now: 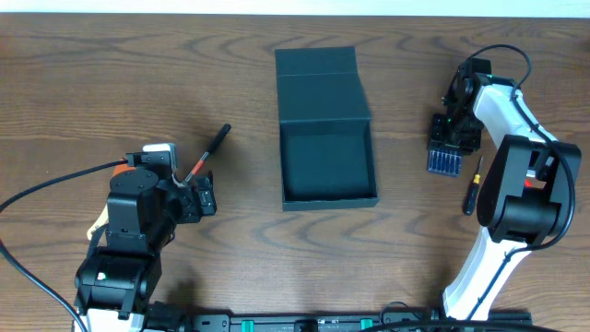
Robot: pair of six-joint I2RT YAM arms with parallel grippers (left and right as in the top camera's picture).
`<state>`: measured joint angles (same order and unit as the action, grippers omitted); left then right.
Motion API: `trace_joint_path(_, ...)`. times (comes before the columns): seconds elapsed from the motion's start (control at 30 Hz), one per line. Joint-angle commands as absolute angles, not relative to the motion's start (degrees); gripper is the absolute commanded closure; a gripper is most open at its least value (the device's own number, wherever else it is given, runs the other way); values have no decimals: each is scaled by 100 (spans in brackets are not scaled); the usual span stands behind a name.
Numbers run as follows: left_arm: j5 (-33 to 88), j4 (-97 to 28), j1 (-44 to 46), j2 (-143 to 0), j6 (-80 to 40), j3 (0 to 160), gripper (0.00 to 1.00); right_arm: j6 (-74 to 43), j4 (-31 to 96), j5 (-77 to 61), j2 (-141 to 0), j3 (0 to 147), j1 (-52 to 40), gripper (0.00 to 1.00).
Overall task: Pack container
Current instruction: 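Lift the screwdriver case with the right gripper, then carry the case left and lower it into the black box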
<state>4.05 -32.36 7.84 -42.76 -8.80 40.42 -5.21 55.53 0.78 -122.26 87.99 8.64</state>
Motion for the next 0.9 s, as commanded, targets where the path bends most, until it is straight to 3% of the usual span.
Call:
trace_joint_path(0.0, 336, -3234, 779, -4287, -867, 4182, 1, -506, 5647, -40, -12309, 9019, 816, 94)
trace_joint_path(0.6, 336, -3232, 779, -4287, -867, 4182, 2, -268, 6353, 23, -11397, 9784, 727, 93)
trace_joint_path(0.87, 336, -3232, 779, -4287, -867, 4182, 1, 209, 6499, 19, -10147, 9865, -10, 90)
